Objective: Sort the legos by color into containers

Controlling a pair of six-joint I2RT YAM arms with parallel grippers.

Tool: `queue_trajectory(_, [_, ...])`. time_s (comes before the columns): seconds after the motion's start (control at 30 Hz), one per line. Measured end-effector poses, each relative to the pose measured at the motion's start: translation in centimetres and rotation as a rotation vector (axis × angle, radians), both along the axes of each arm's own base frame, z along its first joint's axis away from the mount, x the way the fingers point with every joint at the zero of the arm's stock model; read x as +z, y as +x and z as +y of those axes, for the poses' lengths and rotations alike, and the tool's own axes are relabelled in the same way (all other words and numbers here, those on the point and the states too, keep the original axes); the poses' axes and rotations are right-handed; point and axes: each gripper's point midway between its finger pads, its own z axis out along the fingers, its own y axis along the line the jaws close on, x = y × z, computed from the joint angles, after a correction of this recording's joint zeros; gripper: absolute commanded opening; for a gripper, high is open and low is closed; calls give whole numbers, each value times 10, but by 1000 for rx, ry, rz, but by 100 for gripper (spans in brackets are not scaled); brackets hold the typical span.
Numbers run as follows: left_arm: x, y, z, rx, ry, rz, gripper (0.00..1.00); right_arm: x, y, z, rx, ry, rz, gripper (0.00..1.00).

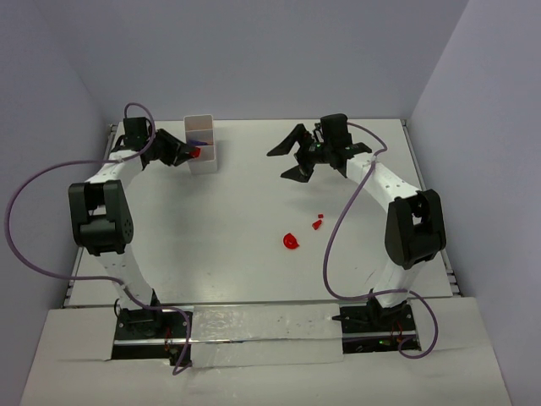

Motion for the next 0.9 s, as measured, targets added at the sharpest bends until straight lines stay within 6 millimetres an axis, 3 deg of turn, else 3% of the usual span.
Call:
queue_trajectory(0.17, [-1, 1, 0, 3, -4, 1, 68, -1, 0, -1, 5, -12, -14, 93])
queue_trajectory(0.5, [9, 5, 1, -9, 14, -50, 74, -11, -1, -7, 47, -89, -81, 93])
queue_trajectory(0.63, [40, 2, 1, -54, 95, -173, 74, -14, -2, -16, 89, -186, -150, 92])
queue_trajectory(0.73, [81, -6, -6, -124, 231, -342, 89, -6, -1, -27, 128, -282, -251, 91])
queue_trajectory(0.8, [116, -21, -20, -203, 345, -500, 92, 2, -5, -36, 164, -366, -352, 90])
queue_trajectory(0.9, [159, -59, -45, -324, 486, -713, 99, 13, -19, -50, 219, -511, -507, 86])
